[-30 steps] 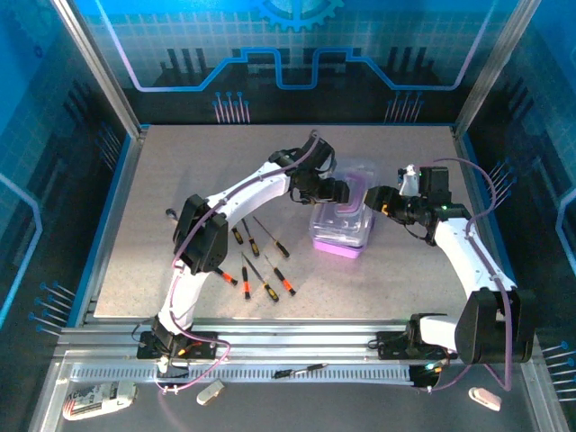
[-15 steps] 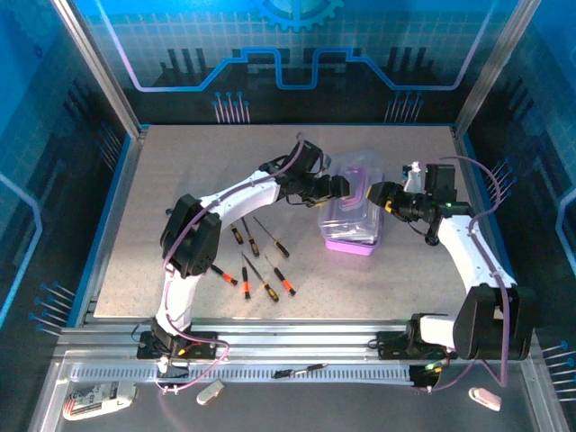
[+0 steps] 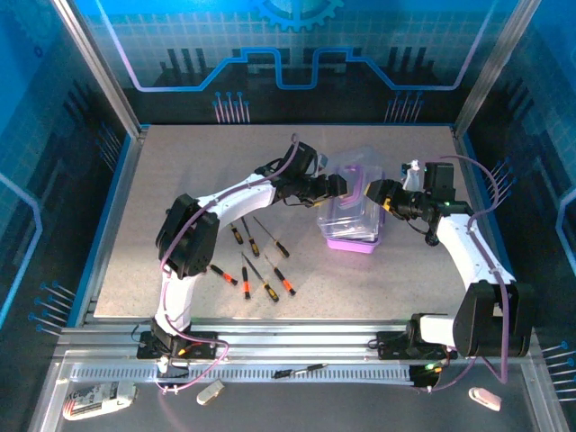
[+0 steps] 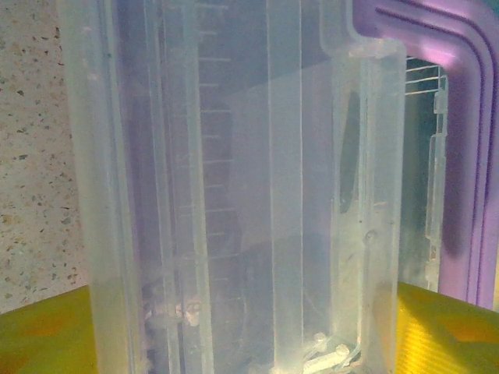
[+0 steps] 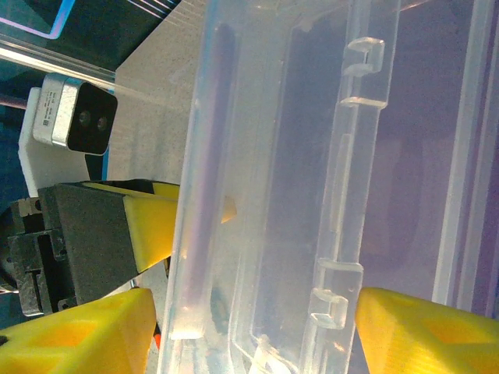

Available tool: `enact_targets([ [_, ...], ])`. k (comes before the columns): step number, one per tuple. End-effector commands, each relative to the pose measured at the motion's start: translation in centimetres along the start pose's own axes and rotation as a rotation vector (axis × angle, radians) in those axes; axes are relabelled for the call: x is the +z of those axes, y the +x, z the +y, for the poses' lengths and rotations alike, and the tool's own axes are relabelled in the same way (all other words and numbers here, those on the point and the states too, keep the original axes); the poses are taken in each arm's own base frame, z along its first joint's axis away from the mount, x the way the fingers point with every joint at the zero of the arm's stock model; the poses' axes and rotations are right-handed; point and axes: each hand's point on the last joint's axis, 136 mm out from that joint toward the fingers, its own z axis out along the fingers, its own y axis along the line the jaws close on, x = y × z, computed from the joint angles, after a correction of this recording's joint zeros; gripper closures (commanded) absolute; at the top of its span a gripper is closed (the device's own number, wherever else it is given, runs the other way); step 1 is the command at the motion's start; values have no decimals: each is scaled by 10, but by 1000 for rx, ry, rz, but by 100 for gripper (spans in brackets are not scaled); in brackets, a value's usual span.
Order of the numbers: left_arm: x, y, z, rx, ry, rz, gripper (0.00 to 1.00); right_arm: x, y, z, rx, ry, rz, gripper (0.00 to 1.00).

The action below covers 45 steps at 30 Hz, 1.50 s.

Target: Pack the tool kit

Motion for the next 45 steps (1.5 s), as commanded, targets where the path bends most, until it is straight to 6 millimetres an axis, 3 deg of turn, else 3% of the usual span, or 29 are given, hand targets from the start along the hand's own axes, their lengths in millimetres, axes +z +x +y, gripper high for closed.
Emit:
enact_targets([
  [1, -18, -3, -34, 46, 108, -17, 29, 0, 2, 0, -9, 25, 21, 30],
  [8, -24, -2, -38, 37, 121, -17, 30, -1, 2, -4, -3, 19, 27, 30],
  [14, -25, -2, -44, 34, 146, -5, 26, 3, 2, 16, 8, -86, 27, 33],
  [16, -27, -3, -48, 46, 155, -5, 22, 4, 3, 19, 13, -109, 29, 33],
  [21, -40, -5, -55, 107, 140, -12, 1, 2, 1, 25, 17, -132, 25, 34],
  [30, -58, -7, -34, 129, 79, -14, 1, 2, -5, 33, 19, -162, 23, 34],
  [38, -56, -3, 4, 105, -1, -4, 1, 10, -7, 42, 21, -192, 38, 35],
  [45, -84, -18, 12, 87, 6, -79, 1, 8, -11, 52, -4, -196, 36, 35],
])
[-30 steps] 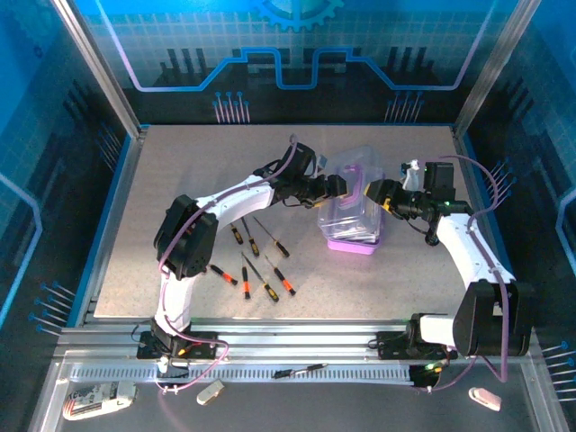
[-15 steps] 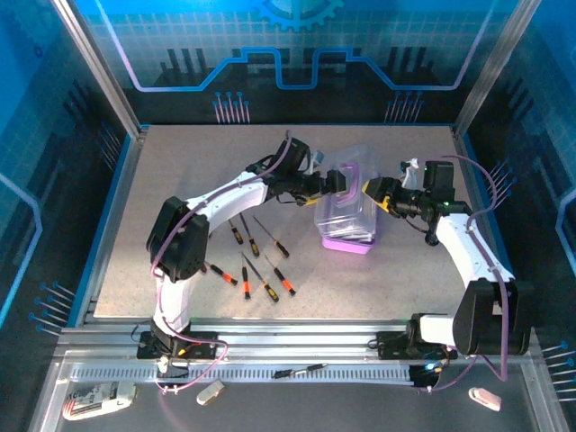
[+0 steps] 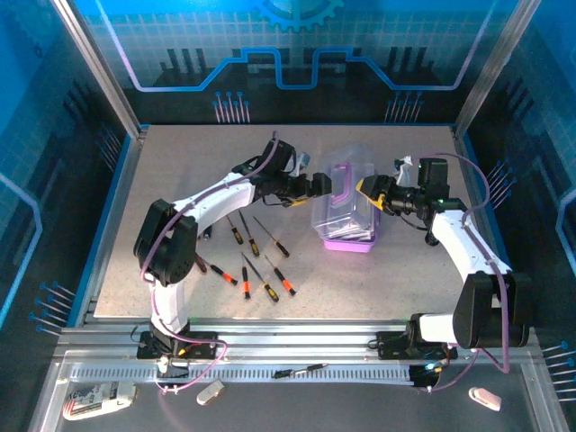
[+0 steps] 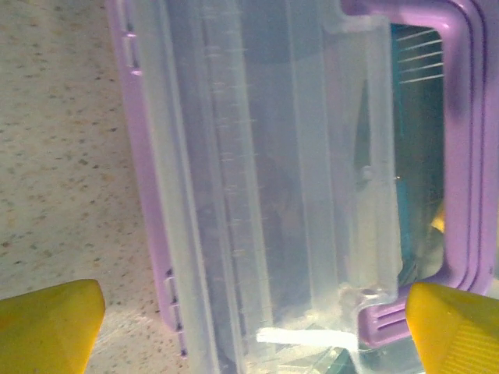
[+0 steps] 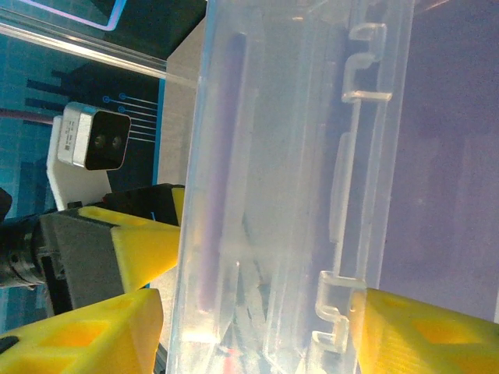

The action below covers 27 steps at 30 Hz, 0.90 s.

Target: Pack the tool kit

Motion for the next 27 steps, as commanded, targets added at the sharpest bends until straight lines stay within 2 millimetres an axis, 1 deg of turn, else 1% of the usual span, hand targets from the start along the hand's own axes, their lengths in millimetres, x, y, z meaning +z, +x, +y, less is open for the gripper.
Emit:
enact_targets([
  [1, -33, -19, -12, 43, 40, -86, 1, -2, -10, 25, -49, -52, -4, 35],
  [5, -39, -21, -9, 10, 88, -105, 1, -2, -13, 32, -61, -56, -5, 35],
  [10, -46, -21, -4, -6, 131, -137, 1, 4, -12, 42, -80, -62, 11, 35],
  [19, -65, -26, -2, -3, 185, -172, 1, 19, -9, 70, -136, -70, 42, 35],
  [21, -69, -29, -3, -8, 210, -182, 1, 24, -7, 72, -142, -62, 48, 35],
  [27, -72, -30, -5, -12, 243, -182, 1, 39, -1, 79, -151, -64, 76, 36],
])
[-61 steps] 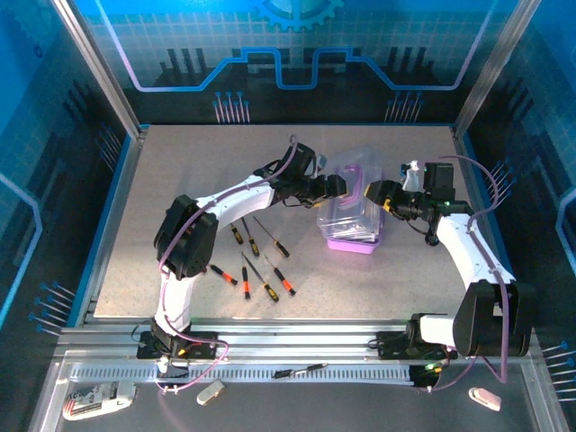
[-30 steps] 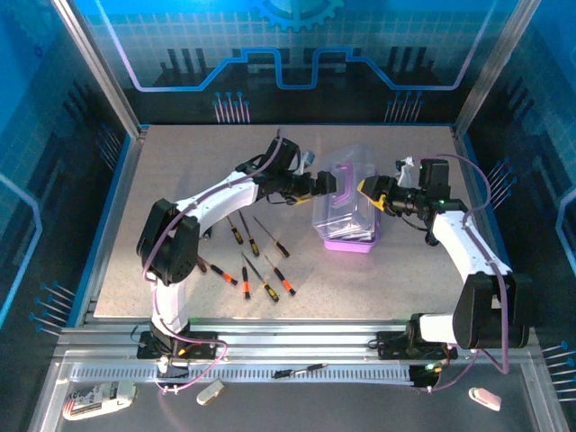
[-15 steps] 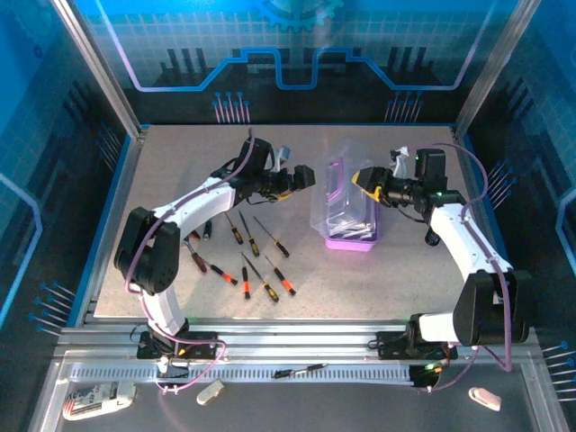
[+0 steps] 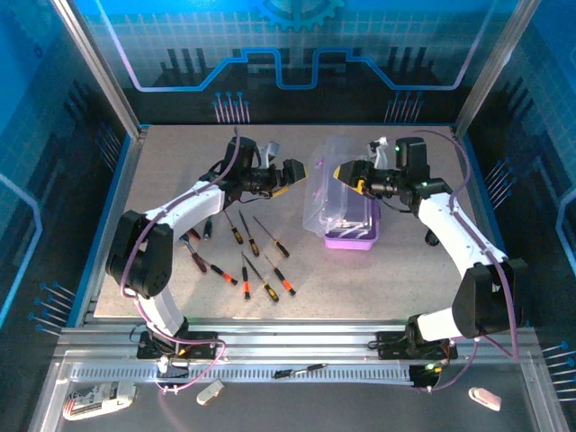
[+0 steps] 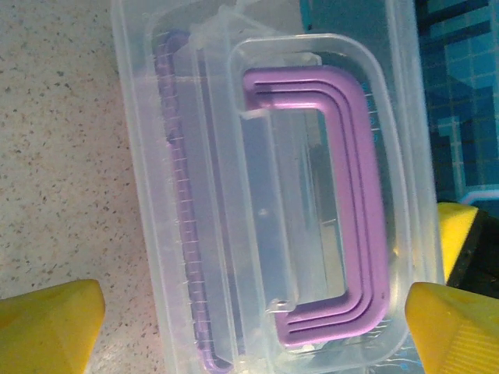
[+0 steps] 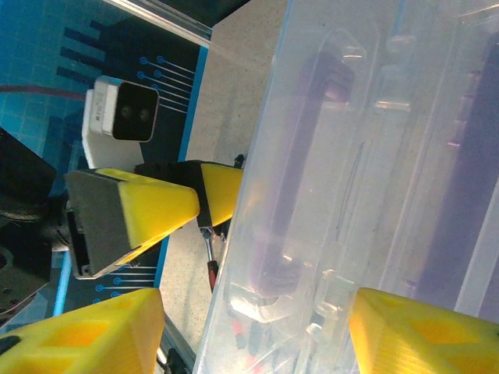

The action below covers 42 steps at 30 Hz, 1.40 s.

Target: Pack the tool kit

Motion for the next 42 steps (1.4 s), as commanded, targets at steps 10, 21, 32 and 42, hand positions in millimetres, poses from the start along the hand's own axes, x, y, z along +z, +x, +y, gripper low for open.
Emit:
enact_targets([
  [10, -18, 0, -17, 8, 91, -15, 1, 25, -8, 33, -62, -13, 22, 36],
  [21, -25, -4, -18, -10, 125, -34, 1, 45, -3, 32, -38, -30, 66, 39],
  [32, -27, -6, -22, -26, 166, -24, 1, -5, -36, 27, -74, 40, -46, 38],
  [42, -48, -10, -20, 121, -296, -36, 1, -63, -36, -70, -34, 399, -125, 37],
])
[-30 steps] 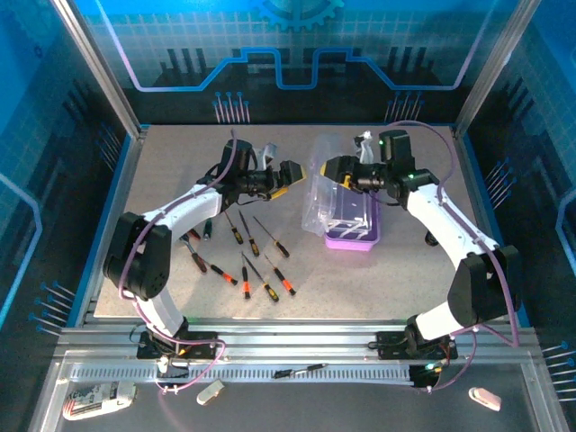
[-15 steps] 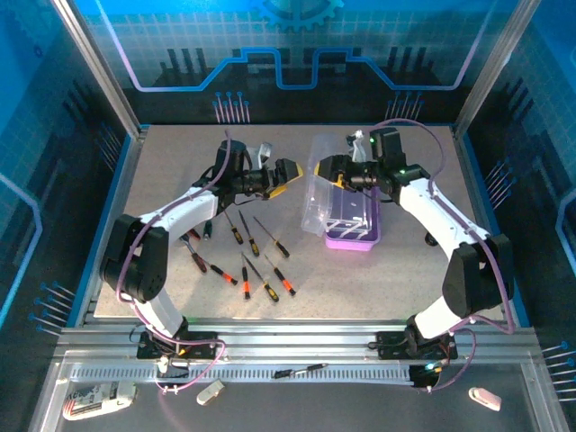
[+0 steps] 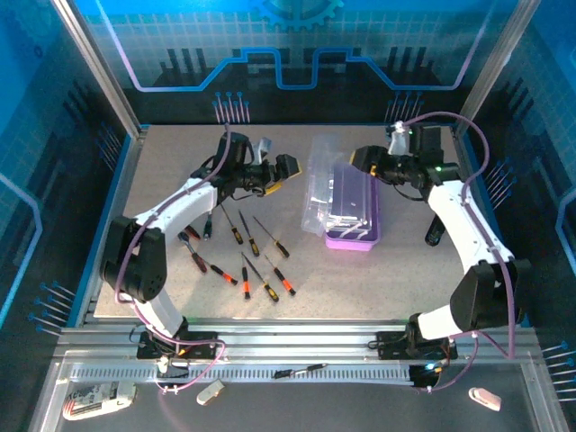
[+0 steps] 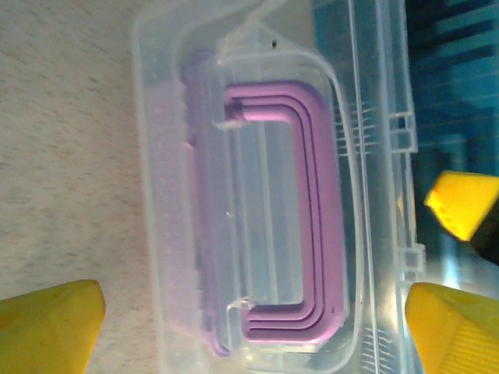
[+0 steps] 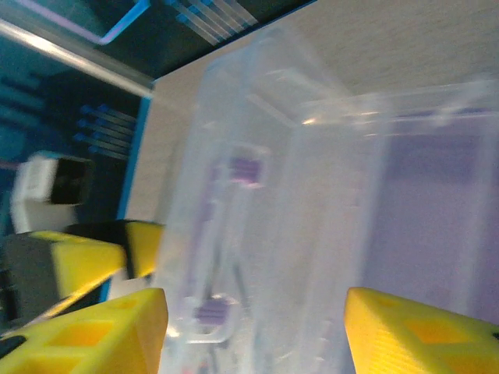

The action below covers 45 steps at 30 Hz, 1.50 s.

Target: Pack the tool kit

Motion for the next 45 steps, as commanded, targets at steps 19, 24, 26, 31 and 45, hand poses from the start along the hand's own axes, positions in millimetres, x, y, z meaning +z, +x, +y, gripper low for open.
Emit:
enact_targets([
  [19, 15, 9, -66, 472, -662, 39, 1, -10, 87, -157, 105, 455, 89, 34],
  [24, 30, 16, -70, 458, -626, 77, 1, -7, 88, -160, 118, 441, 84, 33],
  [26, 33, 18, -66, 461, -634, 88, 1, -5, 90, -160, 120, 437, 90, 33],
  [31, 39, 26, -56, 464, -643, 131, 1, -5, 93, -162, 122, 438, 94, 34],
  [45, 46, 40, -49, 472, -584, 189, 15, 5, 99, -158, 123, 397, 128, 43],
])
